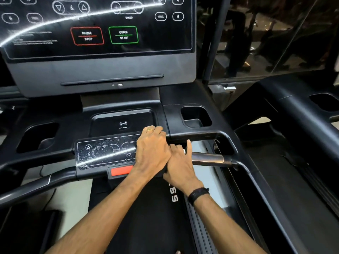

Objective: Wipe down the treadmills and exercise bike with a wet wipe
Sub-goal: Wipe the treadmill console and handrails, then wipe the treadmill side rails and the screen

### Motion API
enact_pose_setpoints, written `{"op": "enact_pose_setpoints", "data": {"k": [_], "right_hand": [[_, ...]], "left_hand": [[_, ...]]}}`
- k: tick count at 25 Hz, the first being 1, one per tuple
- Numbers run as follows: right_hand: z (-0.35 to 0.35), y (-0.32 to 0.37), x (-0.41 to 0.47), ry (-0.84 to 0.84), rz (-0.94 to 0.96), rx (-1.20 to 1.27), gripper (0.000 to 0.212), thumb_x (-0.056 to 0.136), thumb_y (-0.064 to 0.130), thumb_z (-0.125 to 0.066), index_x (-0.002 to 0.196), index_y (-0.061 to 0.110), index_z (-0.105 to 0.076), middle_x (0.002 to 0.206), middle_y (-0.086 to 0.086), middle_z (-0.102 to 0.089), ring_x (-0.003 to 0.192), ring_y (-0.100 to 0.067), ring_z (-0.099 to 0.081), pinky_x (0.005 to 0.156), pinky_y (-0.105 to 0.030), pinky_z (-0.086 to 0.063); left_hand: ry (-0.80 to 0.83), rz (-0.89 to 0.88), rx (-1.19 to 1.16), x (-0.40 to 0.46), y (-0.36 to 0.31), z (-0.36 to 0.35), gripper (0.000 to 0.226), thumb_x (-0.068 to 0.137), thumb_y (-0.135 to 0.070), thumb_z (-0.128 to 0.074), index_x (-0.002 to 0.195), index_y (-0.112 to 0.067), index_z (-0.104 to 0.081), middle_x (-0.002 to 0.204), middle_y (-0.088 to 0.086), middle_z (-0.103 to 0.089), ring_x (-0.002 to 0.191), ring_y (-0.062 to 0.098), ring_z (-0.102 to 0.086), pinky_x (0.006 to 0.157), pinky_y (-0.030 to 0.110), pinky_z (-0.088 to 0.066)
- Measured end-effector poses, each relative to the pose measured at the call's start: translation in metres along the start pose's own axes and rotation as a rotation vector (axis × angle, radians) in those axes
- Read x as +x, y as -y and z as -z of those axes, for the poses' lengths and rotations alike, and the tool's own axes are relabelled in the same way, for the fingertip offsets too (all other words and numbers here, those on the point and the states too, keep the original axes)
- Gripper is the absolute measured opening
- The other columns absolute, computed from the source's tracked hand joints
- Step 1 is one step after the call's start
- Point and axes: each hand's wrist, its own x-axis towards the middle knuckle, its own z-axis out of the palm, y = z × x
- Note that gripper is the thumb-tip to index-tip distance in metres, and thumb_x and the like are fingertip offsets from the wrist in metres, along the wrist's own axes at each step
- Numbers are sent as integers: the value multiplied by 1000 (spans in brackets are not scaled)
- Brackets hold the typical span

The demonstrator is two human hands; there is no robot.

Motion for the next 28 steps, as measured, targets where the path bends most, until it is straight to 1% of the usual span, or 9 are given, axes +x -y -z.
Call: {"op": "enact_pose_setpoints", "data": {"k": [3,7,11,14,17,20,22,24,28], "right_hand": [[-9,1,-2,-41,0,5,72,59,18,-83,126,7,-57,104,-6,-58,104,-30,-54,120,-58,-6],[-7,1,-20,-82,-21,61,84,61,3,-73,142,10,-51,130,-4,-55,129,-26,-46,123,-56,-5],[-3,-3,-28,-164,-33,126,83,61,-11,-63,140,10,-55,137,-3,-57,135,-24,-48,124,-48,-9],[-8,0,-35,-263,-77,141,86,60,-18,-62,140,12,-58,140,-7,-60,135,-26,-52,122,-46,-19],[-13,8,-44,-417,-170,183,72,65,-19,-62,129,11,-67,134,-9,-64,130,-28,-58,119,-39,-21],[-17,41,-54,-489,-240,251,53,77,-8,-51,120,13,-73,127,-8,-69,123,-28,-62,114,-45,-39],[-24,78,-65,-410,-284,405,50,83,-6,-48,116,20,-75,112,-3,-75,102,-27,-70,94,-42,-54],[-36,116,-75,-299,-345,577,49,88,-6,-51,114,28,-75,94,-4,-77,80,-28,-69,74,-35,-54],[-73,210,-88,-142,-226,807,42,90,-8,-54,108,21,-78,98,7,-76,91,-12,-69,80,-19,-51]], "left_hand": [[35,26,6,1,-2,5,43,75,-20,-31,77,-5,-71,86,8,-67,87,27,-62,90,43,-50],[30,12,7,-1,-3,9,43,77,-20,-29,76,-8,-70,83,6,-66,85,25,-62,90,40,-50],[19,-15,-51,-2,3,12,36,81,-19,-35,73,-9,-69,81,5,-67,83,25,-63,90,32,-46],[-17,-28,-183,-7,11,18,25,83,-12,-54,96,-3,-73,103,13,-72,102,33,-65,103,29,-29],[-48,-59,-278,-33,20,30,42,90,-9,-59,131,-2,-61,141,14,-57,136,31,-48,121,26,-12],[-62,-45,-277,-84,47,35,51,90,-11,-61,140,-6,-54,150,11,-50,143,26,-40,120,30,-6],[-46,17,-276,-122,74,41,51,92,-12,-59,142,-7,-52,152,10,-47,145,25,-37,120,28,-3],[-31,117,-284,-156,100,50,52,95,-15,-56,146,-8,-47,157,8,-41,149,23,-29,117,23,3],[-49,346,-236,-231,171,68,55,101,-22,-50,154,-14,-35,163,4,-28,153,20,-17,119,21,-2]]}}
